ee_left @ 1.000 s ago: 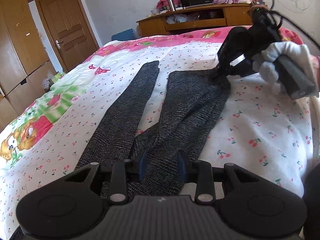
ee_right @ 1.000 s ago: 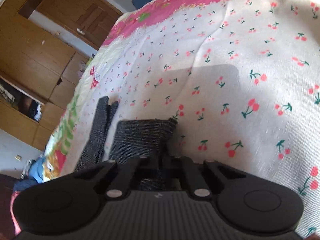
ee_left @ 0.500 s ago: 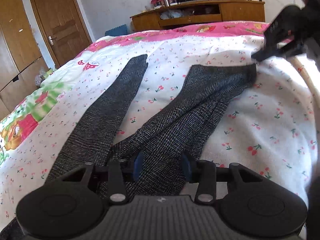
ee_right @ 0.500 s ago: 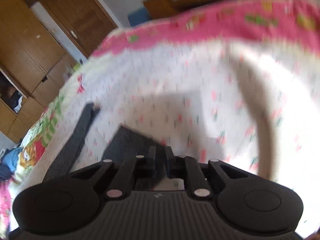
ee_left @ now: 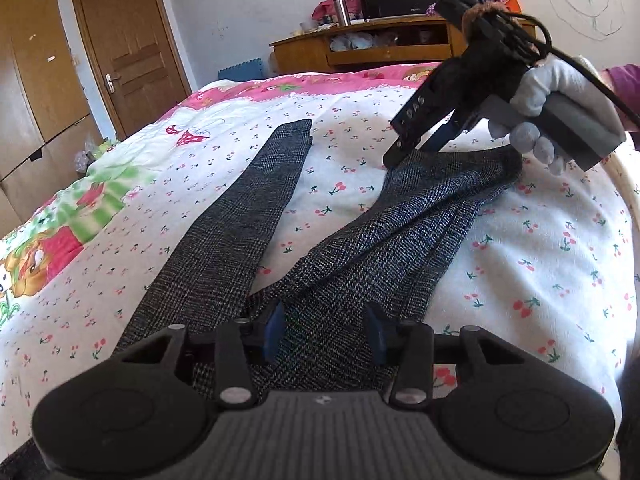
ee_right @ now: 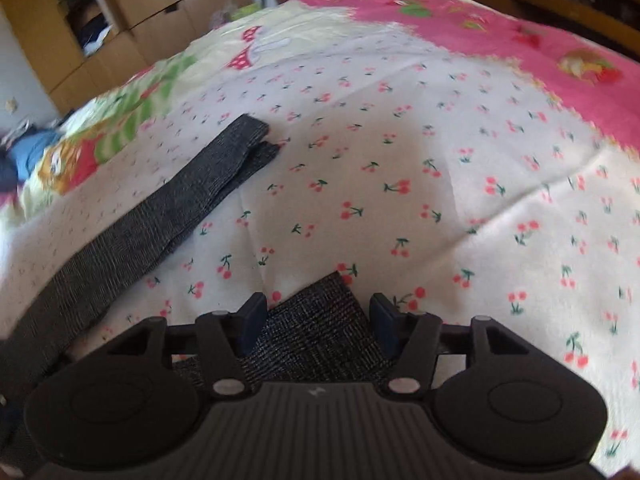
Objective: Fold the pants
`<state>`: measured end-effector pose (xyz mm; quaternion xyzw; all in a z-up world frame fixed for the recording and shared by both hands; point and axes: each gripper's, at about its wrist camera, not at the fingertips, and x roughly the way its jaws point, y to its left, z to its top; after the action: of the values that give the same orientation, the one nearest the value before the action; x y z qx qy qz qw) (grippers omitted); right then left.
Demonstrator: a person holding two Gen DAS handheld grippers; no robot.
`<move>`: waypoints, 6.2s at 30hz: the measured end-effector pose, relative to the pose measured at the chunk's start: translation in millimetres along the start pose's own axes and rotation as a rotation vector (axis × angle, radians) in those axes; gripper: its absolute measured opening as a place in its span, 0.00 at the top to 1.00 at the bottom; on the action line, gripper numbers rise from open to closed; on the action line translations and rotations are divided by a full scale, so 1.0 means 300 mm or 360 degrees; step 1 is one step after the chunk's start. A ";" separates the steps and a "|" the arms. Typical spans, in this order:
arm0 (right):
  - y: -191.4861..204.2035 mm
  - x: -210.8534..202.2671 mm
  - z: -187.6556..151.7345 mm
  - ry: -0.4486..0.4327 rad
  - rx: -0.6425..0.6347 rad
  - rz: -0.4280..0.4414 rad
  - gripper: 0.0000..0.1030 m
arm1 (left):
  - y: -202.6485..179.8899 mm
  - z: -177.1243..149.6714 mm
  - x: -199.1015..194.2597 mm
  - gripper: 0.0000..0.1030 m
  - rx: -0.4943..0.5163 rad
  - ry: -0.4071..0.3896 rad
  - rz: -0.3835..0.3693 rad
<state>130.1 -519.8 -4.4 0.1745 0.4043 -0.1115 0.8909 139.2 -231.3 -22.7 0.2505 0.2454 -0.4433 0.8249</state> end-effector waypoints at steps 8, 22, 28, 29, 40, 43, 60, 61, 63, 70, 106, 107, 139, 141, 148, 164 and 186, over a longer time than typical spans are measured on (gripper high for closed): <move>-0.011 -0.130 0.057 -0.0168 0.0032 0.0020 0.90 | 0.001 0.024 0.028 0.45 0.0002 -0.0037 0.0045; 0.139 -0.079 0.147 -0.0374 -0.0047 -0.0361 0.75 | 0.061 -0.027 -0.081 0.40 -0.0068 -0.0050 0.0141; 0.335 -0.091 0.130 -0.0234 -0.0066 0.0012 0.66 | 0.091 -0.114 -0.200 0.39 -0.0056 -0.0083 0.0352; 0.356 -0.082 0.118 -0.0180 -0.0013 0.0102 0.66 | 0.098 -0.123 -0.208 0.39 -0.0080 -0.0079 0.0356; 0.301 0.101 0.096 0.0047 0.0474 0.0243 0.63 | 0.145 -0.170 -0.179 0.39 -0.0121 -0.0057 0.0388; 0.284 0.155 0.089 0.0046 0.0543 0.0253 0.65 | 0.148 -0.166 -0.153 0.39 -0.0145 -0.0052 0.0384; 0.346 -0.272 0.241 -0.0591 0.0465 0.0764 0.94 | 0.207 -0.036 -0.285 0.71 -0.0102 -0.0223 0.0559; 0.352 -0.327 0.223 -0.0652 0.0400 0.0761 0.94 | 0.195 -0.031 -0.317 0.71 -0.0068 -0.0255 0.0549; 0.348 -0.400 0.147 -0.0716 0.0291 0.0682 0.94 | 0.152 -0.039 -0.347 0.71 0.0019 -0.0264 0.0530; 0.123 -0.198 -0.146 -0.0435 0.0657 0.0387 0.88 | 0.011 -0.194 -0.182 0.69 0.0307 0.0131 0.0364; -0.058 -0.180 -0.033 -0.0267 0.0960 0.0188 0.58 | 0.052 -0.192 -0.207 0.55 0.0094 0.0074 0.0350; -0.057 -0.151 -0.026 -0.0214 0.0984 0.0203 0.58 | 0.051 -0.192 -0.207 0.55 0.0096 0.0076 0.0348; -0.110 -0.227 -0.146 -0.0344 0.1048 0.0173 0.96 | 0.089 -0.240 -0.221 0.53 0.0111 0.0062 0.0507; -0.173 -0.155 -0.222 -0.0244 0.1133 0.0124 0.96 | 0.044 -0.254 -0.199 0.53 0.0207 0.0101 0.0493; -0.182 -0.145 -0.209 -0.0294 0.1091 0.0239 0.91 | 0.016 -0.242 -0.166 0.53 0.0289 0.0120 0.0508; -0.188 -0.207 -0.237 -0.0301 0.0951 0.0083 0.88 | -0.019 -0.295 -0.210 0.52 0.0397 0.0131 0.0597; 0.979 -0.080 -0.188 0.0145 -0.0641 0.0528 0.81 | 0.232 -0.547 -0.627 0.45 -0.0038 0.0292 0.0787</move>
<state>176.0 -227.2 44.2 0.0623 0.4239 0.1268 0.8946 77.1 20.0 -15.0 0.3324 0.2558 -0.2008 0.8853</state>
